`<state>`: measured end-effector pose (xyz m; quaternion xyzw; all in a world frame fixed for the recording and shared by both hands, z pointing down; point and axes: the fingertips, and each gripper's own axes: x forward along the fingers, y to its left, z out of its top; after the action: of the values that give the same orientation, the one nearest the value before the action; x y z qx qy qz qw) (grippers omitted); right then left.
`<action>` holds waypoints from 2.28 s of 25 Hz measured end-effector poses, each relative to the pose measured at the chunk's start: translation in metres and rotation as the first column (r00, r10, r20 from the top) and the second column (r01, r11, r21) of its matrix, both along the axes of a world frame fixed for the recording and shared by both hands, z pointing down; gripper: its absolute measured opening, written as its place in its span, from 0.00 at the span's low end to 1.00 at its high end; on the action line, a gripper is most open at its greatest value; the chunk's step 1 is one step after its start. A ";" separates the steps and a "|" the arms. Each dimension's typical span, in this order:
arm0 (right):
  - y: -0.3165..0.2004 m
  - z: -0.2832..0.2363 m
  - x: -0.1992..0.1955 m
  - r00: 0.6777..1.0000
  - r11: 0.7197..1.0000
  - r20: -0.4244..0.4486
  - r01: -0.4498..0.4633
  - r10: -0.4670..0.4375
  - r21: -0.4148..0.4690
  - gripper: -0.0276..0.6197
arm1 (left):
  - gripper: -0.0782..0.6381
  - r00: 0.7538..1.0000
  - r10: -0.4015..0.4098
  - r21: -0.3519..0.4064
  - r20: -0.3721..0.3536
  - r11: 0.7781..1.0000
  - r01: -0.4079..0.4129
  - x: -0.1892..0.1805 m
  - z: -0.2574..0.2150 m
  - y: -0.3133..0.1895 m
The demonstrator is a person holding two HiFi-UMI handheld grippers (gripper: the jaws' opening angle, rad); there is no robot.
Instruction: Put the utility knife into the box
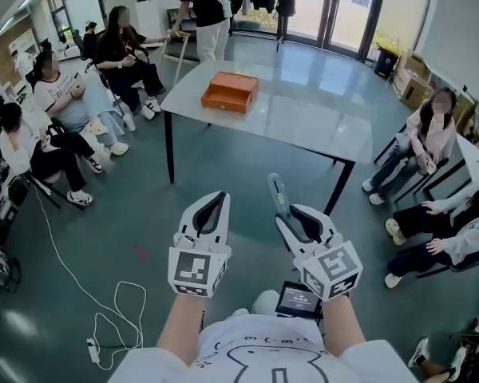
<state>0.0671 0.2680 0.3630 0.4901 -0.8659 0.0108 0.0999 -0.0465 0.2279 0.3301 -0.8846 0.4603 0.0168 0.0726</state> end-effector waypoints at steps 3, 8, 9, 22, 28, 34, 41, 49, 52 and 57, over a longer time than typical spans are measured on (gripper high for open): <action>-0.009 0.004 -0.002 1.000 1.000 0.005 0.005 -0.005 -0.007 0.24 | 0.13 1.000 -0.002 -0.004 0.006 1.000 0.002 -0.001 0.004 -0.008; -0.032 0.011 -0.006 1.000 1.000 0.016 0.021 -0.021 -0.012 0.24 | 0.13 1.000 -0.018 -0.013 0.003 1.000 0.018 -0.006 0.011 -0.031; -0.037 0.011 -0.006 1.000 1.000 0.018 0.024 -0.023 -0.011 0.24 | 0.13 1.000 -0.022 -0.014 0.003 1.000 0.022 -0.007 0.011 -0.036; -0.141 0.009 0.010 0.997 0.998 0.041 0.067 -0.068 0.007 0.24 | 0.13 0.999 -0.037 -0.018 0.030 0.999 0.037 0.018 0.013 -0.132; -0.205 0.017 0.026 0.994 0.995 0.041 0.102 -0.101 -0.010 0.24 | 0.13 0.997 -0.066 -0.026 0.029 0.997 0.066 0.034 0.017 -0.192; -0.271 0.010 0.040 0.989 0.989 0.053 0.140 -0.138 -0.036 0.24 | 0.13 0.995 -0.088 -0.036 0.042 0.995 0.089 0.051 0.008 -0.255; -0.337 0.005 0.051 0.981 0.982 0.050 0.187 -0.185 -0.041 0.24 | 0.13 0.988 -0.149 -0.038 0.042 0.988 0.151 0.061 0.004 -0.321; -0.384 0.011 0.064 0.976 0.976 0.052 0.214 -0.211 -0.050 0.24 | 0.13 0.985 -0.167 -0.046 0.051 0.985 0.169 0.076 0.010 -0.365; -0.397 0.013 0.068 0.974 0.974 0.060 0.220 -0.216 -0.052 0.24 | 0.13 0.984 -0.168 -0.047 0.053 0.984 0.170 0.081 0.011 -0.377; -0.414 0.016 0.065 0.972 0.972 0.070 0.229 -0.225 -0.057 0.24 | 0.13 0.982 -0.179 -0.049 0.060 0.982 0.182 0.076 0.017 -0.393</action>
<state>0.1317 -0.1465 0.3793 0.3838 -0.9181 0.0427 0.0889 0.0297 -0.1650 0.3466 -0.8409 0.5368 -0.0268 0.0627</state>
